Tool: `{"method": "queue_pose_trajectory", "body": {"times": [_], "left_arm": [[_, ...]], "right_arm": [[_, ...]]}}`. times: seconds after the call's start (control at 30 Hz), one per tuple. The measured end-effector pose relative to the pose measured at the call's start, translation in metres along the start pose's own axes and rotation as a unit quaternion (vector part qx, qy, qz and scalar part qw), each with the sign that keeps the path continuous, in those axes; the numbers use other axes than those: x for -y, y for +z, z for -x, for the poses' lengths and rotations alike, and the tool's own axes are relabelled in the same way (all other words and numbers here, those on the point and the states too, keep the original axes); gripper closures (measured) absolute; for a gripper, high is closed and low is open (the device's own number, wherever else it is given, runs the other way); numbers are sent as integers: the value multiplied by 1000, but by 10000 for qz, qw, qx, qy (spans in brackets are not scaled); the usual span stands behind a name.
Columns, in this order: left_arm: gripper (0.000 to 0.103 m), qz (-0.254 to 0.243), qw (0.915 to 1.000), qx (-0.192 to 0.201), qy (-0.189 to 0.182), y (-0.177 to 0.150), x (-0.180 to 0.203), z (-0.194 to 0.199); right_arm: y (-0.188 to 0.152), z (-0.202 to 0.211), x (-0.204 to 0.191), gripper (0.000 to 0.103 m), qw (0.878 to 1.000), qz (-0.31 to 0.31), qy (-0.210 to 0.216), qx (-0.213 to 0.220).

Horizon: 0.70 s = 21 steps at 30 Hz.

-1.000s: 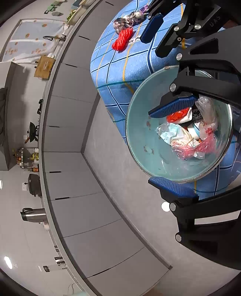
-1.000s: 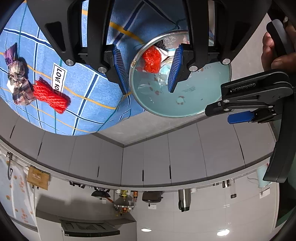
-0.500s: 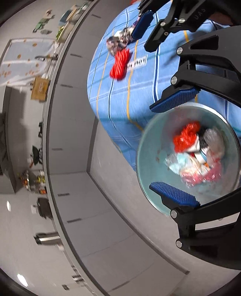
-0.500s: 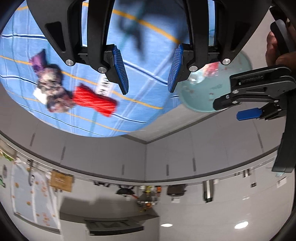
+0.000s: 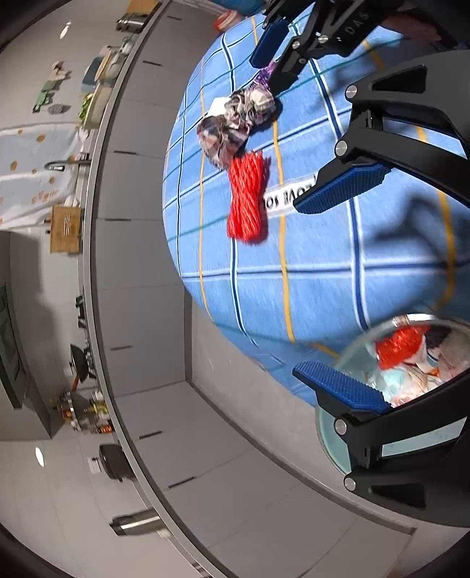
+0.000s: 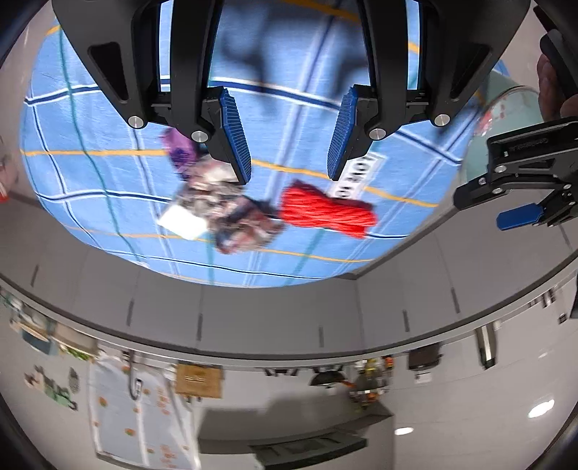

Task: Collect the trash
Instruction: 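Move both grippers toward the red netting and plaid cloth on the table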

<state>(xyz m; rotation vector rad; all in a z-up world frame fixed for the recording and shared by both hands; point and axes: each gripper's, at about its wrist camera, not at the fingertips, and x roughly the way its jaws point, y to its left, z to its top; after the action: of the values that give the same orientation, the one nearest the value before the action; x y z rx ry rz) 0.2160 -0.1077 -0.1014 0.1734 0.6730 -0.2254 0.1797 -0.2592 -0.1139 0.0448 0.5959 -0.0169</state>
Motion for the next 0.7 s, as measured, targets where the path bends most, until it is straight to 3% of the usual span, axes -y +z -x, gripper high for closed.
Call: {"method": "queue_pose_trajectory", "body": {"times": [0.2, 0.37, 0.7], "left_arm": [[20, -164, 9998, -77, -83, 15, 23, -24], [16, -251, 9997, -77, -10, 29, 36, -43], [14, -164, 9995, -253, 17, 37, 36, -79]], "right_arm": [[3, -14, 28, 58, 9992, -219, -326, -98], [10, -34, 27, 58, 9980, -147, -554, -265], [16, -89, 31, 62, 9919, -1, -811, -978]]}}
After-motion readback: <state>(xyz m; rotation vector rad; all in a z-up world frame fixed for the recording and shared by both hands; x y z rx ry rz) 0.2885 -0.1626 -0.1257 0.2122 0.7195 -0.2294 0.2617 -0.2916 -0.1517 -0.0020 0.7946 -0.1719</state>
